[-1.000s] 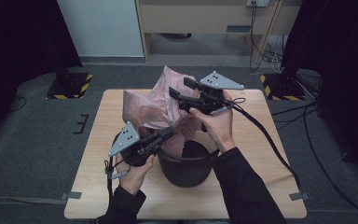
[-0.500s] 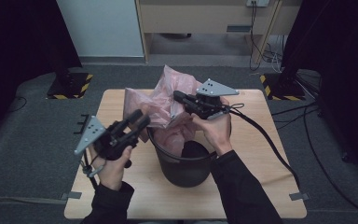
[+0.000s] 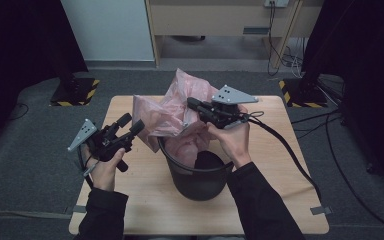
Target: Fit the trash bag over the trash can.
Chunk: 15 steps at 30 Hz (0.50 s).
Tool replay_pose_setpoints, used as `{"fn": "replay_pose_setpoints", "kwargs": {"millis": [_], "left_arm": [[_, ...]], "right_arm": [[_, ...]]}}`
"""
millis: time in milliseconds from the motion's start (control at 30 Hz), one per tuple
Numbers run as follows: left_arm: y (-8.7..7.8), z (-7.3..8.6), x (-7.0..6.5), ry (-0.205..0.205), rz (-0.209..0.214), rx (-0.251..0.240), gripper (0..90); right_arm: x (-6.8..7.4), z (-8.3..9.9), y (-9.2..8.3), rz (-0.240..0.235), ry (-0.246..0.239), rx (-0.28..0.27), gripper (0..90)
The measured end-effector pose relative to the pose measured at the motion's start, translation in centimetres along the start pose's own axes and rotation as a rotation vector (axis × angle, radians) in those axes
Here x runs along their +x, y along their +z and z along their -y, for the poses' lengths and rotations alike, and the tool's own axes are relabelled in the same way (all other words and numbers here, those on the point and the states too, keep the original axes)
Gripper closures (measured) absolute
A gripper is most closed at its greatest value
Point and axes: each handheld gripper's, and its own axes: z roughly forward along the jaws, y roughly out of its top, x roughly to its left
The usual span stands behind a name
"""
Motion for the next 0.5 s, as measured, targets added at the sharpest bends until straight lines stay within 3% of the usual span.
{"fn": "replay_pose_setpoints", "kwargs": {"millis": [67, 133, 200, 300, 500], "left_arm": [[0.2, 0.4, 0.5, 0.005, -0.001, 0.023, 35.9], [0.4, 0.8, 0.9, -0.012, 0.02, 0.027, 48.8], [0.5, 0.9, 0.8, 0.001, 0.032, 0.041, 67.6], [0.4, 0.5, 0.2, 0.034, 0.034, 0.05, 86.1], [0.3, -0.4, -1.0, 0.062, -0.008, 0.059, 90.0]], "right_arm": [[0.0, 0.0, -0.1, 0.001, -0.004, 0.0, 89.7], [0.1, 0.0, -0.2, 0.001, -0.004, -0.003, 89.7], [0.1, -0.1, -0.3, 0.001, -0.005, -0.006, 89.8], [0.1, -0.3, -0.9, -0.003, -0.007, -0.011, 89.8], [-0.3, -1.4, -2.8, 0.006, 0.002, -0.033, 89.8]]}}
